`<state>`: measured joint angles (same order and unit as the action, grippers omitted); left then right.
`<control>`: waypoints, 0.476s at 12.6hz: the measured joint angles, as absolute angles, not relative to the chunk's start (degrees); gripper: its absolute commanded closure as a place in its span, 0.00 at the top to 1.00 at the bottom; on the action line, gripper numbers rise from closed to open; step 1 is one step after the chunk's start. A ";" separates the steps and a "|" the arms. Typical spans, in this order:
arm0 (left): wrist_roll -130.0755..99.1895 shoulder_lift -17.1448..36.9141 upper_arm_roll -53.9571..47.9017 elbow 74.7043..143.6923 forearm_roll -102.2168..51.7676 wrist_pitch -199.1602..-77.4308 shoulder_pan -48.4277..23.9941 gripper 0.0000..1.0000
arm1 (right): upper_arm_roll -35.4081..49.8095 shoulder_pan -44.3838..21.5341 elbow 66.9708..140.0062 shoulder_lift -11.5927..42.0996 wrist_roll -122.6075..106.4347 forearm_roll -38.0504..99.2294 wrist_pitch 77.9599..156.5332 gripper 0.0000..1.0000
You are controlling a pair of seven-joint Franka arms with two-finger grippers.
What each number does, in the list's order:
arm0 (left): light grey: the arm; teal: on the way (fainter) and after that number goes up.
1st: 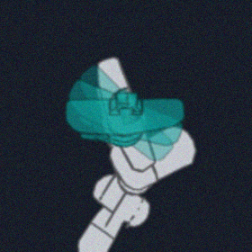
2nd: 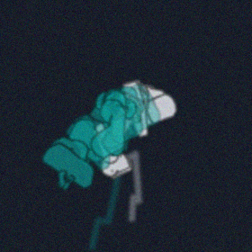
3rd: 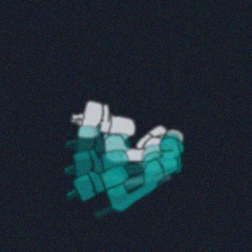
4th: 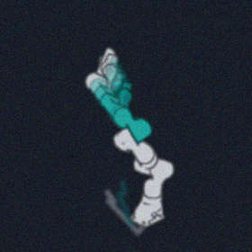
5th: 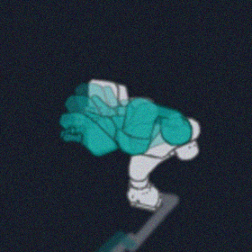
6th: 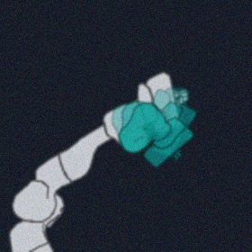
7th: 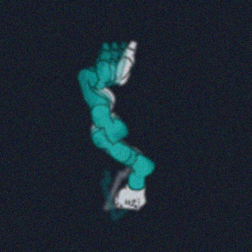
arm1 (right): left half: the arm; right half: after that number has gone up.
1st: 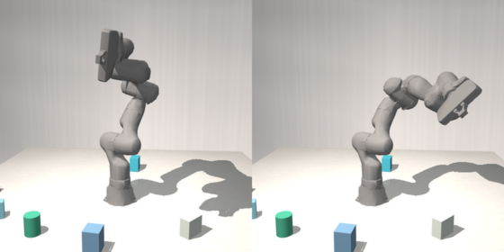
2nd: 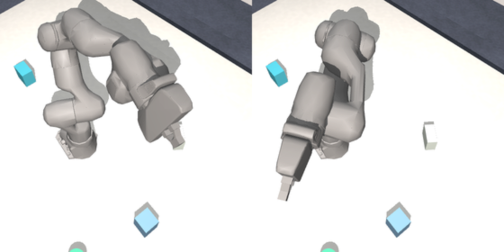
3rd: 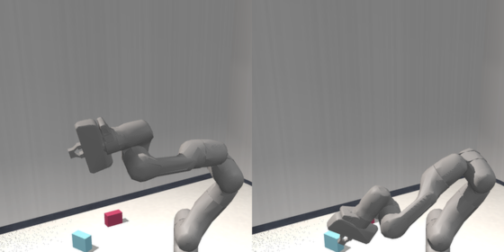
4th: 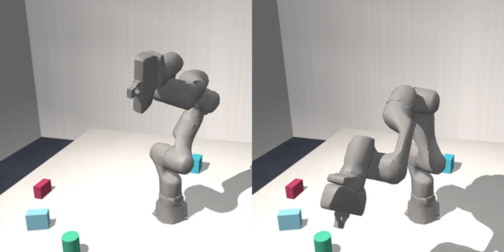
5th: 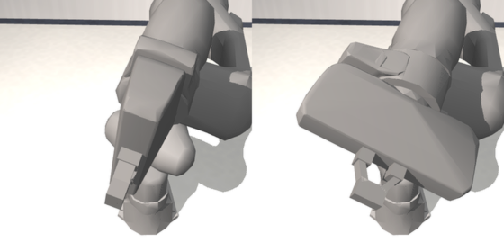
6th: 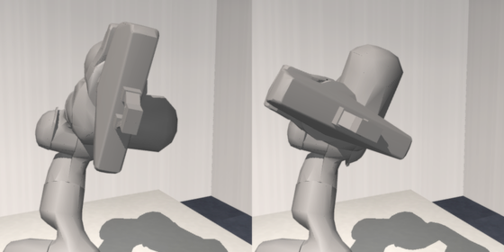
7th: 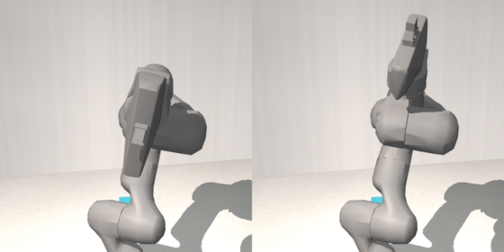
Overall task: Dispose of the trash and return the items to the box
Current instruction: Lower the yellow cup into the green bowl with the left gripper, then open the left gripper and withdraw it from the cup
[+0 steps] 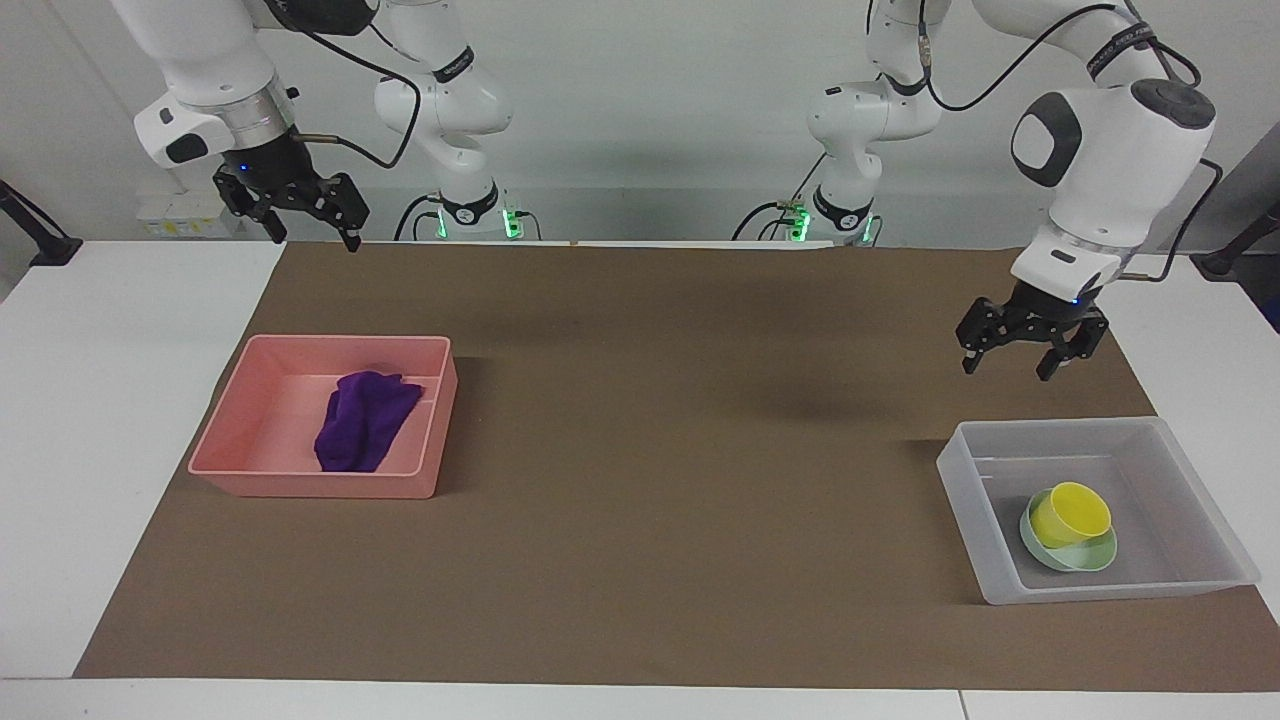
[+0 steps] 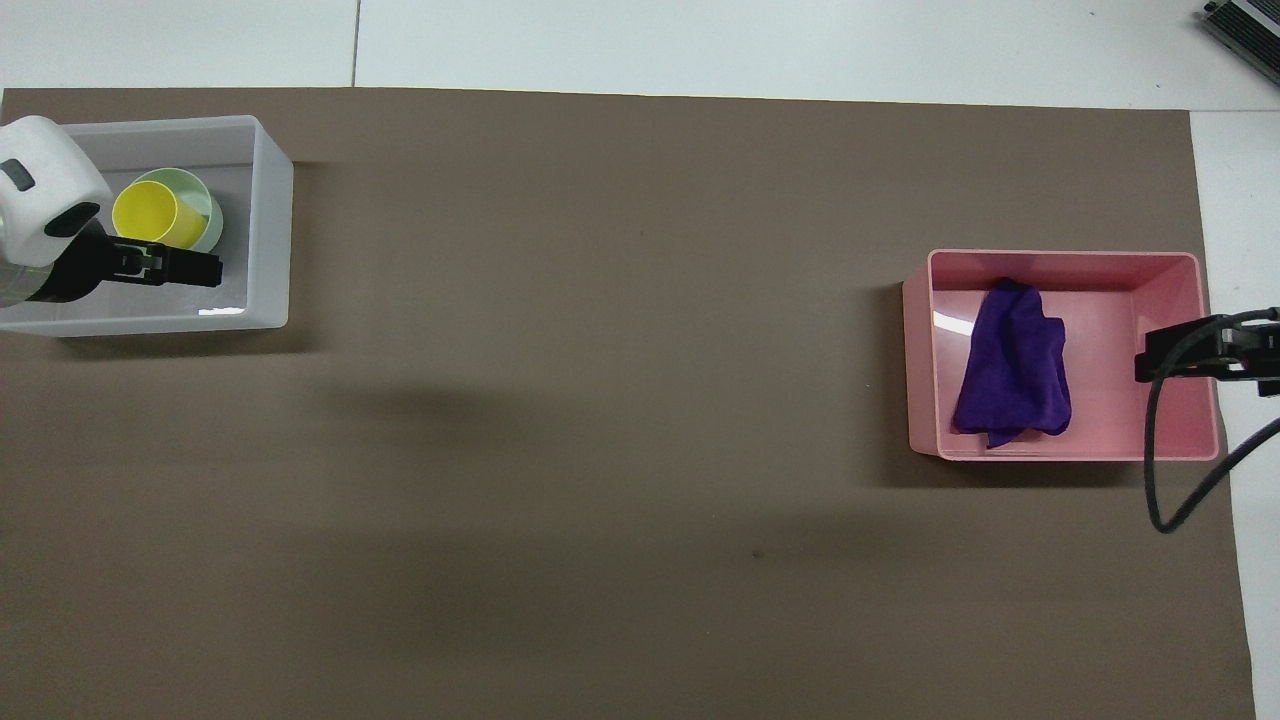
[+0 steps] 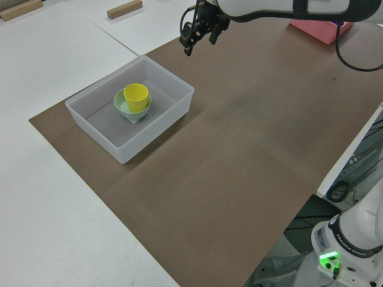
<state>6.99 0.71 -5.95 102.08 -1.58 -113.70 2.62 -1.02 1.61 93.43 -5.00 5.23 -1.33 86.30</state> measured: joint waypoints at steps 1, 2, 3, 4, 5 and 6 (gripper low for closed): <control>6.53 0.48 -5.96 99.57 -1.42 -110.38 2.11 1.00 | -1.02 1.61 93.45 -5.00 5.23 -1.33 86.30 1.00; 6.38 0.35 -5.97 97.22 -1.39 -107.21 1.70 1.00 | -1.02 1.61 93.46 -5.01 5.23 -1.33 86.30 1.00; 6.33 0.28 -6.01 95.44 -1.39 -104.36 1.48 1.00 | -1.02 1.61 93.47 -5.02 5.23 -1.33 86.30 1.00; 6.33 0.26 -5.98 93.99 -1.38 -101.65 1.13 1.00 | -1.02 1.61 93.48 -5.03 5.23 -1.33 86.30 1.00; 6.25 0.22 -6.03 92.93 -1.35 -99.39 0.88 1.00 | -1.02 1.61 93.49 -5.03 5.23 -1.32 86.30 1.00; 6.20 0.09 -6.05 92.20 -1.30 -97.72 0.86 1.00 | -1.01 1.61 93.48 -5.03 5.23 -1.32 86.30 1.00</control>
